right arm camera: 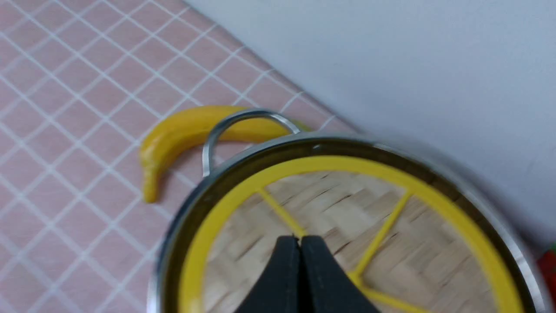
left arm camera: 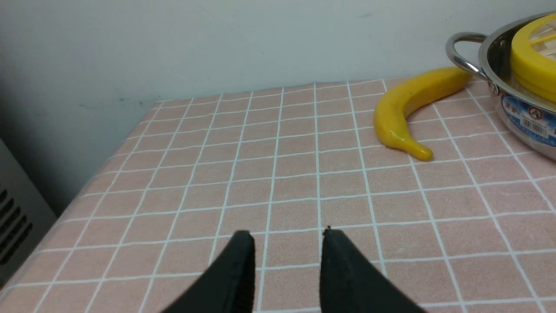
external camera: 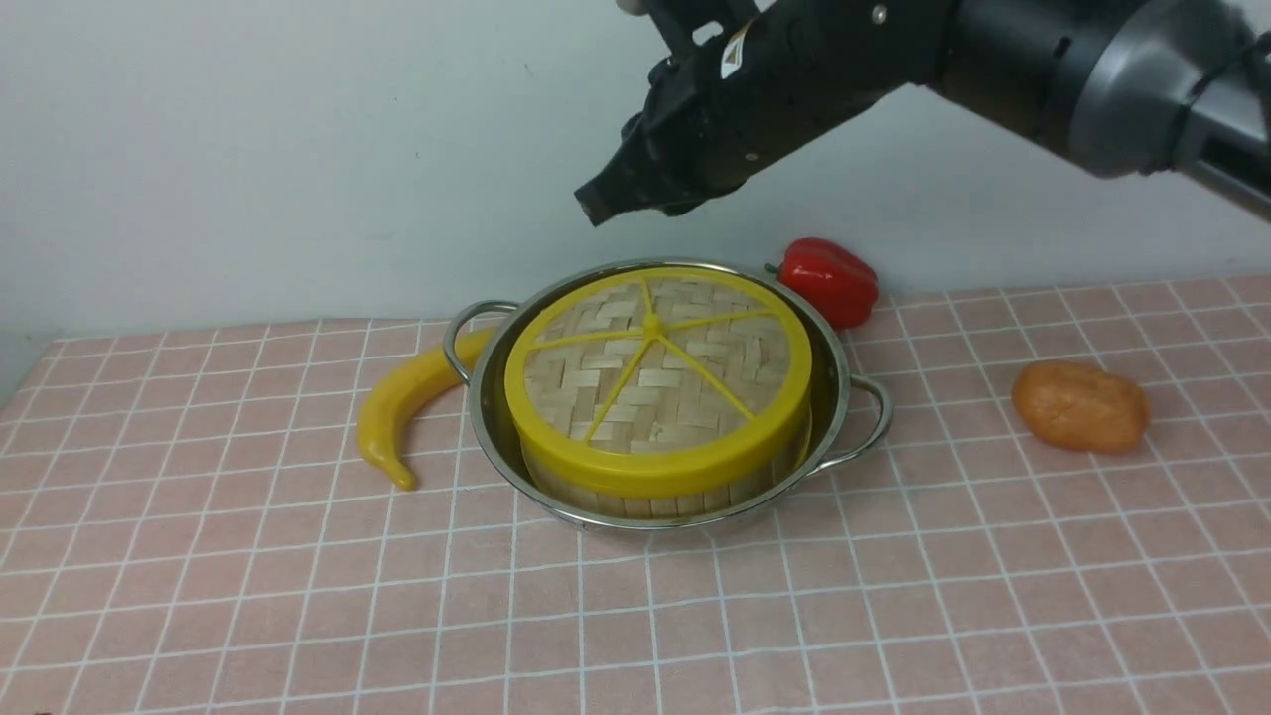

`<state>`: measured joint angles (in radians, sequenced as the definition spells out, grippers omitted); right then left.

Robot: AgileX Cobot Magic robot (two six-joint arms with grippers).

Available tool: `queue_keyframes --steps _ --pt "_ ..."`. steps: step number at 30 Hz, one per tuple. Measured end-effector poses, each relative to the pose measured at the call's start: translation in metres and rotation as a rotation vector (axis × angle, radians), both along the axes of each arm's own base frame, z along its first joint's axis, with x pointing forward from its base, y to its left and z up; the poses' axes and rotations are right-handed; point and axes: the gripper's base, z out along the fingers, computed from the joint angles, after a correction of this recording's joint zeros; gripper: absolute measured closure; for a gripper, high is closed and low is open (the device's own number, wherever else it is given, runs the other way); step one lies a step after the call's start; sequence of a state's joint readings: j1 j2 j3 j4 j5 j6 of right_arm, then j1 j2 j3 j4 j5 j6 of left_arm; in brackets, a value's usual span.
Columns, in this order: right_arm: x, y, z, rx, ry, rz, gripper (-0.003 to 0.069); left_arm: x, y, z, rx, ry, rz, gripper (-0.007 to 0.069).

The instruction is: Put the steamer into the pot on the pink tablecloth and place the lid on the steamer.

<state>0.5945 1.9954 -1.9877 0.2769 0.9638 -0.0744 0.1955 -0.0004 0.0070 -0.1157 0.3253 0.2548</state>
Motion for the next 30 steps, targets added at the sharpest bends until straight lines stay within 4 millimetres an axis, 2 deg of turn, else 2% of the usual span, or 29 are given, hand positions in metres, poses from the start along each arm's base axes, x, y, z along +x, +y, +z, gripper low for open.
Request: queue_keyframes --steps 3,7,9,14,19,22,23,24,25,27,28,29,30 --pt "-0.015 0.005 0.006 0.109 0.165 0.019 0.0674 0.0 0.0 0.0 0.0 0.0 0.0 0.0413" --pt "-0.022 0.013 0.011 0.232 0.264 0.039 0.0671 0.0 0.0 0.0 0.0 0.0 0.0 0.0413" --pt "-0.023 0.014 0.013 0.248 0.258 0.066 0.0668 0.0 0.0 0.0 0.0 0.0 0.0 0.0413" --pt "-0.025 0.013 0.01 0.159 0.18 0.177 0.0664 0.0 0.0 0.0 0.0 0.0 0.0 0.0413" --pt "-0.032 0.002 -0.006 -0.036 0.169 0.287 0.0659 0.0 0.0 0.0 0.0 0.0 0.0 0.0413" --pt "-0.052 -0.018 -0.023 -0.159 0.213 0.288 0.0655 0.0 0.0 0.0 0.0 0.0 0.0 0.0413" --pt "-0.058 -0.023 -0.02 -0.164 0.208 0.287 0.0655 0.0 0.0 0.0 0.0 0.0 0.0 0.0413" --pt "-0.077 -0.038 -0.02 -0.177 0.196 0.269 0.0654 0.0 0.0 0.0 0.0 0.0 0.0 0.0413" --pt "-0.083 -0.042 -0.02 -0.176 0.195 0.265 0.0652 0.0 0.0 0.0 0.0 0.0 0.0 0.0413" --pt "-0.116 -0.069 -0.011 -0.13 0.095 0.212 0.065 0.0 0.0 0.0 0.0 0.0 0.0 0.0413" --pt "-0.125 -0.076 -0.013 -0.118 0.062 0.193 0.0648 0.0 0.0 0.0 0.0 0.0 0.0 0.0413" --pt "-0.147 -0.094 -0.003 -0.079 -0.029 0.161 0.0646 0.0 0.0 0.0 0.0 0.0 0.0 0.0413" --pt "-0.149 -0.096 -0.002 -0.07 -0.056 0.15 0.0646 0.0 0.0 0.0 0.0 0.0 0.0 0.0413"
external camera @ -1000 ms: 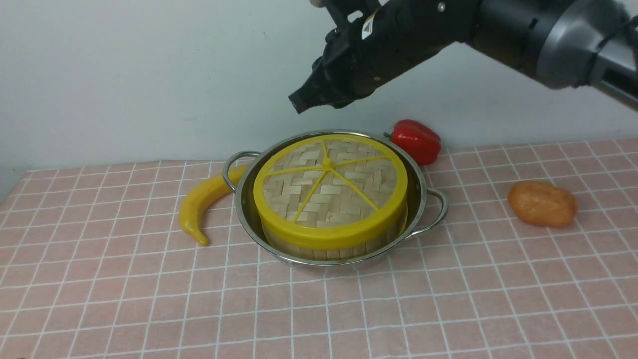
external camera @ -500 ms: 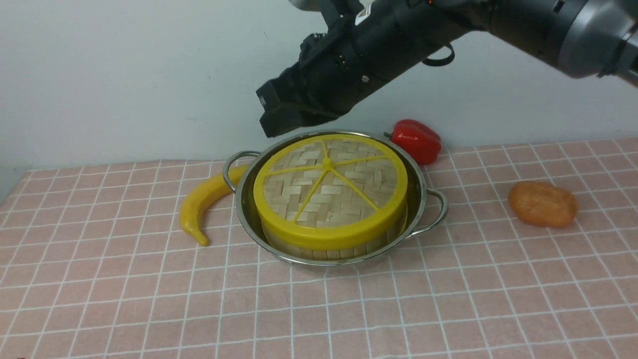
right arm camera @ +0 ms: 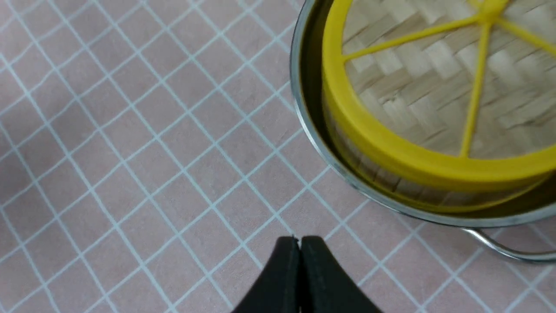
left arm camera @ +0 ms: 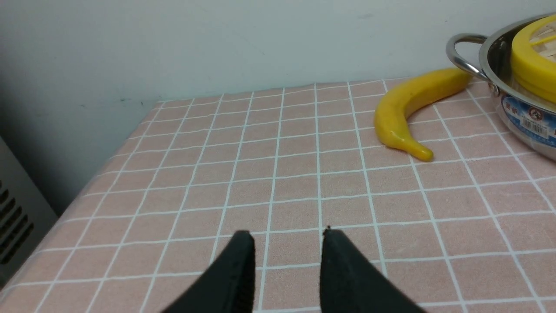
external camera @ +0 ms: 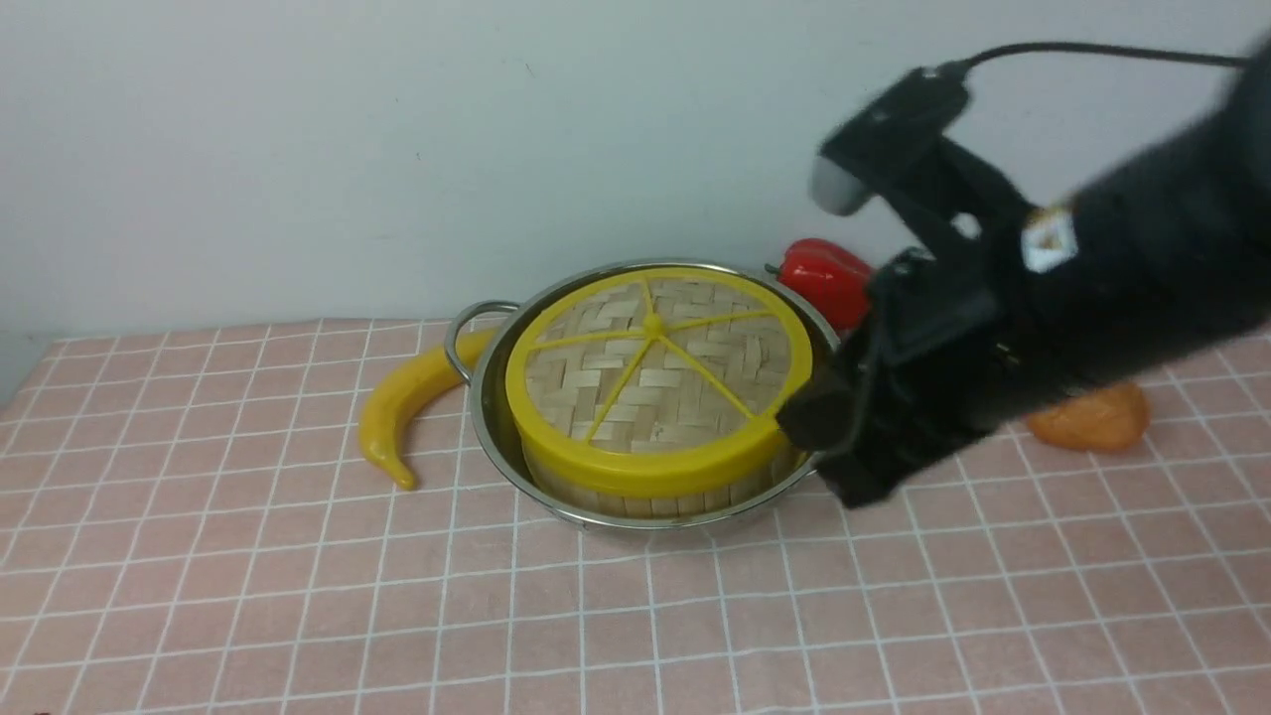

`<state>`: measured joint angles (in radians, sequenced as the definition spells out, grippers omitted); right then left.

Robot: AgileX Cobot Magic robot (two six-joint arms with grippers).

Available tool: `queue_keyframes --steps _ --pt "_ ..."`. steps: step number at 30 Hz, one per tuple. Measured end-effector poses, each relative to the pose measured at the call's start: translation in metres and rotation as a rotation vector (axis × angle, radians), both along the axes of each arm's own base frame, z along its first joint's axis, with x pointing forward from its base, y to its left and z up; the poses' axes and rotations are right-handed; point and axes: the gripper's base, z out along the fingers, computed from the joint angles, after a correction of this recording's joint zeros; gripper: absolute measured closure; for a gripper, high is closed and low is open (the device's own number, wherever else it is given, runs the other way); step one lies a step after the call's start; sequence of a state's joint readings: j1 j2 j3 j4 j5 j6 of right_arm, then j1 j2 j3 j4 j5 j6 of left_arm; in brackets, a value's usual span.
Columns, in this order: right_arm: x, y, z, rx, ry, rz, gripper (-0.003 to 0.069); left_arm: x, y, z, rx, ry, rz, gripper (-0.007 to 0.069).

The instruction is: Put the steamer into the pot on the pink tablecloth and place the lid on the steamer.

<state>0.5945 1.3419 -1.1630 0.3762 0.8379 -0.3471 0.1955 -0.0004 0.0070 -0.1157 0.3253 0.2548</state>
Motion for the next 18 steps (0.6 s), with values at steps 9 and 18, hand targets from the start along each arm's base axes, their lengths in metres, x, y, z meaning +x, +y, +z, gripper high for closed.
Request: queue_keyframes --steps 9,18 --pt "-0.106 -0.124 -0.018 0.217 -0.501 -0.38 0.0626 0.0 0.0 0.0 0.0 0.0 0.0 0.0413" --pt "-0.158 -0.167 -0.081 0.221 -0.68 -0.689 0.0604 0.0 0.0 0.0 0.0 0.0 0.0 0.0413"
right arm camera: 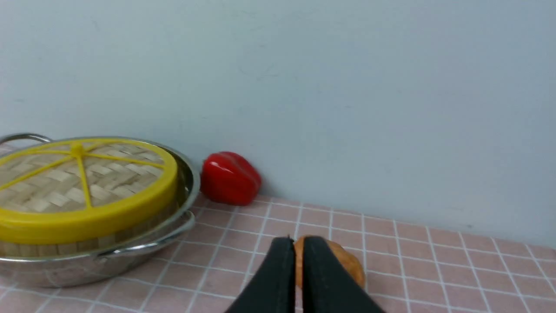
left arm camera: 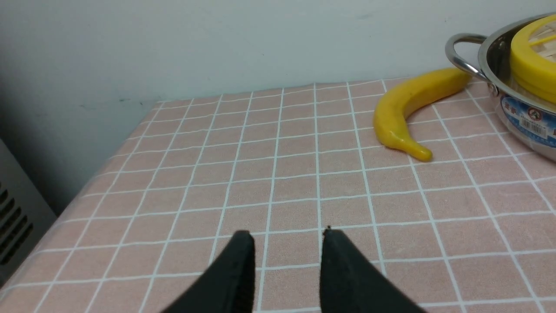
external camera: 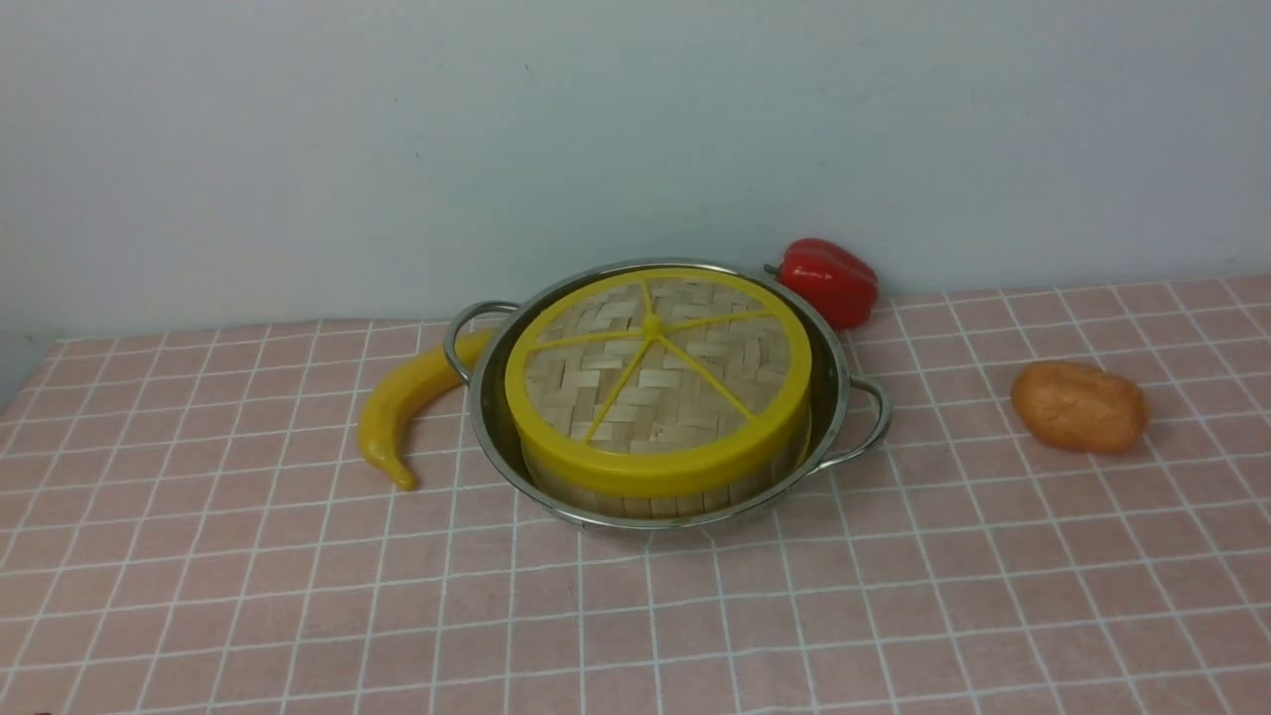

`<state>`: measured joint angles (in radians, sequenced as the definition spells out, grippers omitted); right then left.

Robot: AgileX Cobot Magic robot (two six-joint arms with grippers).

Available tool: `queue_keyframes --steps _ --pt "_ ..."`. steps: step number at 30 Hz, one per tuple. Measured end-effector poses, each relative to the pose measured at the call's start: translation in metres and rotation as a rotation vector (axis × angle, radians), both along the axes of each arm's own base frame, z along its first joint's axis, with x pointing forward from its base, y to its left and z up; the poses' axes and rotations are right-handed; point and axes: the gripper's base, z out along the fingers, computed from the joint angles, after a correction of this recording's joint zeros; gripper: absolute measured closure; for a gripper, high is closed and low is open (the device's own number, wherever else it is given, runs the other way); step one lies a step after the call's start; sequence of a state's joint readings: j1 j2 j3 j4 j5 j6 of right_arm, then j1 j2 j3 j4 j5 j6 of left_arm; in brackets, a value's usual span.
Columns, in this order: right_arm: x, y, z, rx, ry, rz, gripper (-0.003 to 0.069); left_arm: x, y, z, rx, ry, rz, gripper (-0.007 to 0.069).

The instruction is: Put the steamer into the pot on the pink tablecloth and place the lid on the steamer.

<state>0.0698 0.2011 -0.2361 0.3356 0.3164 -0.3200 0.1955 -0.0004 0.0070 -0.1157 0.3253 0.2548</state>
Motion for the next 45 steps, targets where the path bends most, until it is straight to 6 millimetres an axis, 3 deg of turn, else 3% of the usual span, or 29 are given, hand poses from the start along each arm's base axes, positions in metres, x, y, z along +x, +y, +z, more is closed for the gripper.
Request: queue_keyframes --steps 7,11,45 --pt "-0.01 -0.003 -0.052 0.004 0.027 -0.034 0.0577 0.0 0.0 0.0 0.0 0.0 0.0 0.0413" --pt "-0.011 -0.002 -0.07 0.002 0.053 -0.03 0.0562 0.0 0.0 0.0 0.0 0.0 0.0 0.0413" --pt "-0.012 -0.001 -0.075 0.064 0.103 -0.022 0.0479 0.0 0.0 0.0 -0.001 0.001 0.0 0.0402"
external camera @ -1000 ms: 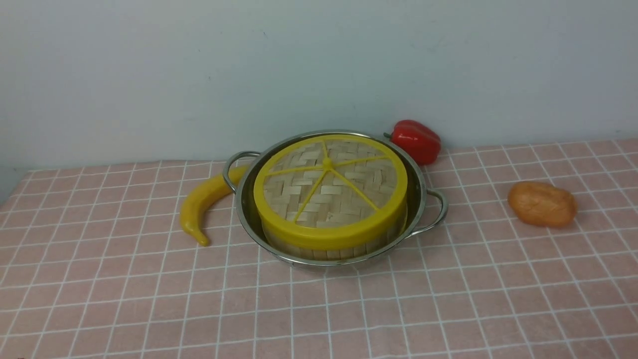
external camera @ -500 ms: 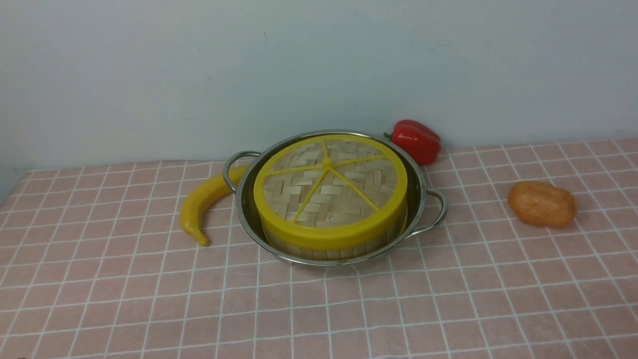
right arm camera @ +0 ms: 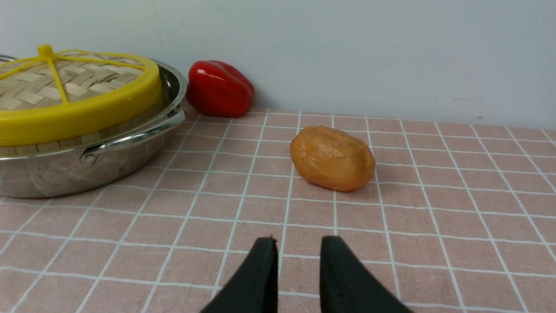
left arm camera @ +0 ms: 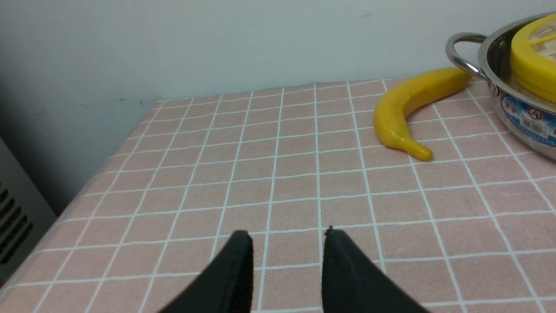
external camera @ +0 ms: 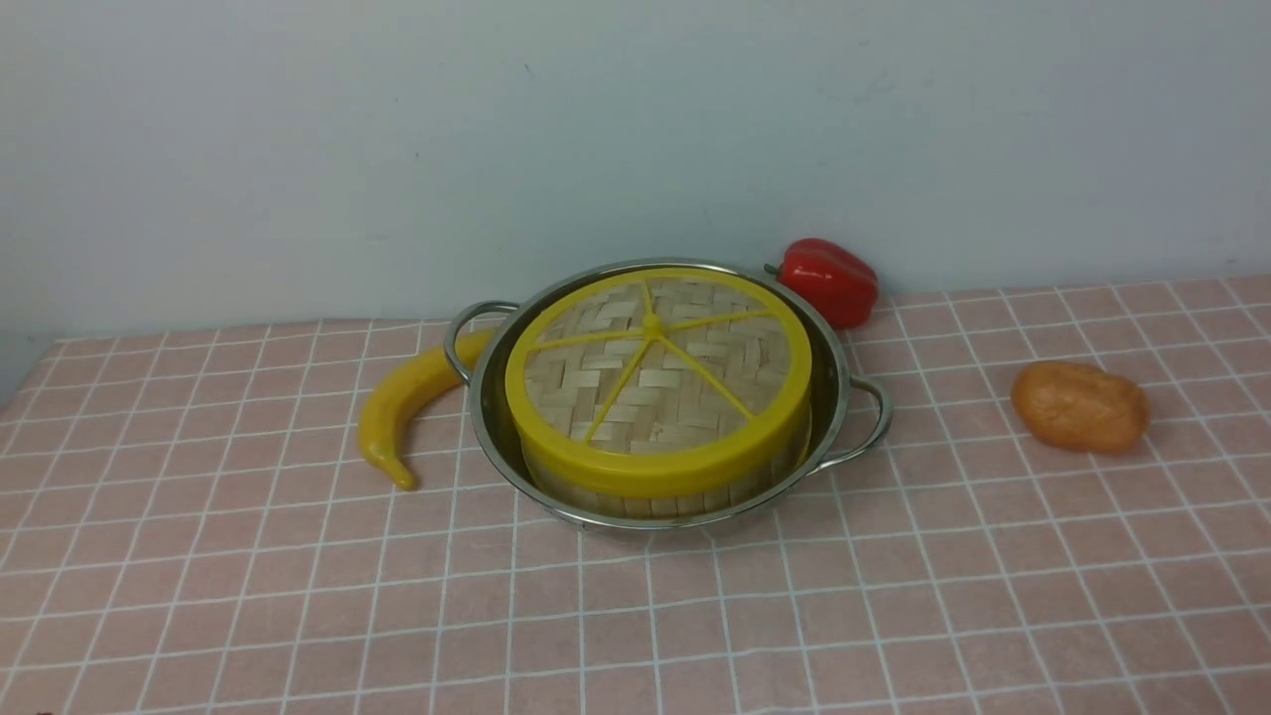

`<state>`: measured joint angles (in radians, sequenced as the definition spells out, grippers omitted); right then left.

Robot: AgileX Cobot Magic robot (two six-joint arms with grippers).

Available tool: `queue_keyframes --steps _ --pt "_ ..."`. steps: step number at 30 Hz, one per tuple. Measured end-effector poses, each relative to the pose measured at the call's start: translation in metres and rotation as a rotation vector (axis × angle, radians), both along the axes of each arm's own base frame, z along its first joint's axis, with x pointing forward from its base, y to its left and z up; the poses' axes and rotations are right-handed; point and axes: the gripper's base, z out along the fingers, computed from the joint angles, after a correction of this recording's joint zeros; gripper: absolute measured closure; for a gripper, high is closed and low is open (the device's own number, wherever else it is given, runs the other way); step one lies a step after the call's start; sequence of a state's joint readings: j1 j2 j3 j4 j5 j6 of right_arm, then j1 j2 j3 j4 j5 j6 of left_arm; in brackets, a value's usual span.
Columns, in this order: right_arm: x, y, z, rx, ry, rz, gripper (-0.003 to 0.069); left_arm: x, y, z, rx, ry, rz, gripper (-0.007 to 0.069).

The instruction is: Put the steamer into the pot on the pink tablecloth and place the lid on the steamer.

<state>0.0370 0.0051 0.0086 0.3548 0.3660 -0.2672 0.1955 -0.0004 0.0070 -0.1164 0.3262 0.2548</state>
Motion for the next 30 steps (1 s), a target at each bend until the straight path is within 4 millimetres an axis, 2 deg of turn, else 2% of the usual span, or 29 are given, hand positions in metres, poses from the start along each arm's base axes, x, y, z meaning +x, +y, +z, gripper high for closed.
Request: queue_keyframes --steps 30 --pt "0.0 0.0 0.0 0.0 0.0 0.0 0.0419 0.0 0.0 0.0 0.0 0.0 0.0 0.0402"
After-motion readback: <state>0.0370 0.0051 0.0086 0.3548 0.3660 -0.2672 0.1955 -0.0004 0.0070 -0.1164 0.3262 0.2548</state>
